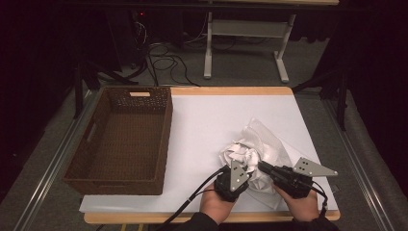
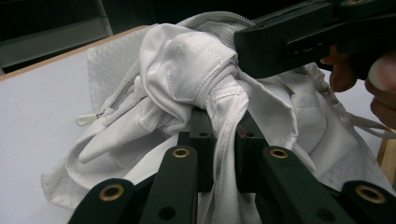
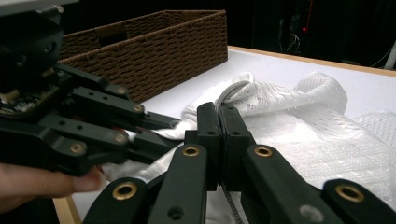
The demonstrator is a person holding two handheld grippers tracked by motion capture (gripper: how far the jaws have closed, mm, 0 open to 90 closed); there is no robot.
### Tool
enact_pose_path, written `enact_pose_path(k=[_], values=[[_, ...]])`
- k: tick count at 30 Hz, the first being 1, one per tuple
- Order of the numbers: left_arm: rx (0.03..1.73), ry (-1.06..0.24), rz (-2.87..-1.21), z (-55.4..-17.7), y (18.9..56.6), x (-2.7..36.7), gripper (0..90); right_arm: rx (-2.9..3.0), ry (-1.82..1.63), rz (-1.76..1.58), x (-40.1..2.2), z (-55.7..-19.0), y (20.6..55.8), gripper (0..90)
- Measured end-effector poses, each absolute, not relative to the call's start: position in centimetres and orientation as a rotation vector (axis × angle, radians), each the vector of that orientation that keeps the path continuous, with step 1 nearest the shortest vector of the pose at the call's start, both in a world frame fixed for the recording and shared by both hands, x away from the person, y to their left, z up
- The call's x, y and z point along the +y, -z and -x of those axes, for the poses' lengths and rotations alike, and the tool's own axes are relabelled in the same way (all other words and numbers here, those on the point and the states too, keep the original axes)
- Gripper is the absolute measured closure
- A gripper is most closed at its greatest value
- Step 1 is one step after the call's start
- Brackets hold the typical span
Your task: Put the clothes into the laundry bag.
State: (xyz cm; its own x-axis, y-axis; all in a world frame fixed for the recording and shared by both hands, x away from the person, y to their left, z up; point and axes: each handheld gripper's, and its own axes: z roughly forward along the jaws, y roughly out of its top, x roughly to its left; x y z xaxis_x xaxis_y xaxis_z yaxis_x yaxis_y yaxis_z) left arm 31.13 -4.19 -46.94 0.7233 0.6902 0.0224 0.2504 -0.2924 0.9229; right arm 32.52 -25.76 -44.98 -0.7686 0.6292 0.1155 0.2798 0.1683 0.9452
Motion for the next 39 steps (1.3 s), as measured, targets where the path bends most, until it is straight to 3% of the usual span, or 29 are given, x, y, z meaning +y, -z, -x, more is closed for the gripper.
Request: enact_pose_path(k=[18,39], values=[[0.706,-0.555,-1.960,-33.6,50.0,-9.1,82.3,2.120,-1.652,-0.898,-26.8,-32.4,44.7,90.0],[0.702,-0.562,-2.076,-34.6,51.4,-10.5,83.8,2.028,-1.781,-0.867,-27.8,-31.6,42.4,90.0]])
